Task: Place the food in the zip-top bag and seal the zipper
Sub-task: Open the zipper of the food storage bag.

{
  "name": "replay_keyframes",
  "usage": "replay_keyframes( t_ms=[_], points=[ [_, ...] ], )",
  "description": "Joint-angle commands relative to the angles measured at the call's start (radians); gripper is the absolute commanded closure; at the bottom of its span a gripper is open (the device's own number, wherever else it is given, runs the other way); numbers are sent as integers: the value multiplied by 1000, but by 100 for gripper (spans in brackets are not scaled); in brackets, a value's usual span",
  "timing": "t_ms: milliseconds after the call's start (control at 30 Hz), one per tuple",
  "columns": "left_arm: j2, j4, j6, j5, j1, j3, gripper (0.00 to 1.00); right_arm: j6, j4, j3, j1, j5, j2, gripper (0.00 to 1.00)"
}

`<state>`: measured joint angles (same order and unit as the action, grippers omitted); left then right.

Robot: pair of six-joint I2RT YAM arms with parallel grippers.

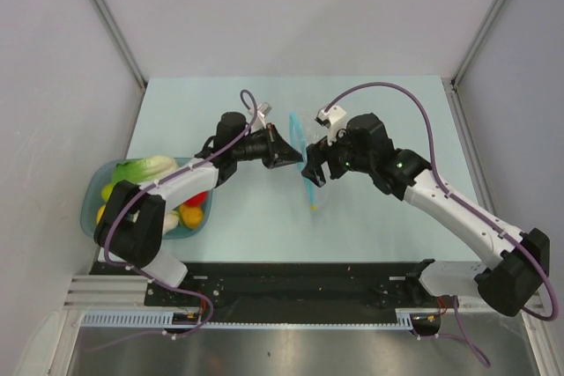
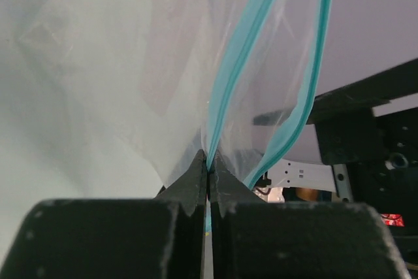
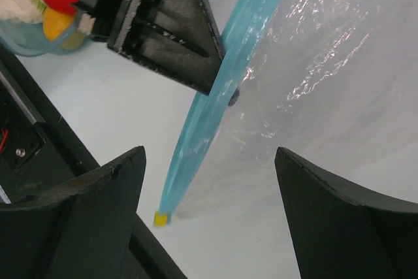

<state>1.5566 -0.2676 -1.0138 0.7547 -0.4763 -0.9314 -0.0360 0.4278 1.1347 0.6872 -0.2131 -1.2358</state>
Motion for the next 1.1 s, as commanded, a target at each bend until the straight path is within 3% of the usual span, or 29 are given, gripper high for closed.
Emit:
replay_keyframes(
  t_ms=[0,133,300,567,700,800,900,967,1067],
  points=[
    [-53,-25,-39,0,-12,-67,100,-67,-83,74,8,43,-40,15],
    [-79,30,12,8,-19,-139,100,-65,-78,112,8,142,-51,19],
    [-98,111,67,3,-39,-214,100,-41,-78,123,3,256,-51,49],
    [-116,177,116,8,-36,-192,100,-11,-6,157,-119,224,-30,55],
    [-107,150,104,28,-44,-182,100,-27,-1,149,-195,77,-39,63],
    [-98,145,104,40,-45,-184,100,-54,-14,146,-247,-37,-44,58],
    [-96,139,98,49,-45,-185,100,-44,0,149,-253,-75,-53,67],
    [-96,119,93,70,-45,-188,100,-30,28,149,-255,-78,-57,68],
    [-92,120,102,97,-41,-210,100,27,118,177,-293,-95,-71,100]
  ],
)
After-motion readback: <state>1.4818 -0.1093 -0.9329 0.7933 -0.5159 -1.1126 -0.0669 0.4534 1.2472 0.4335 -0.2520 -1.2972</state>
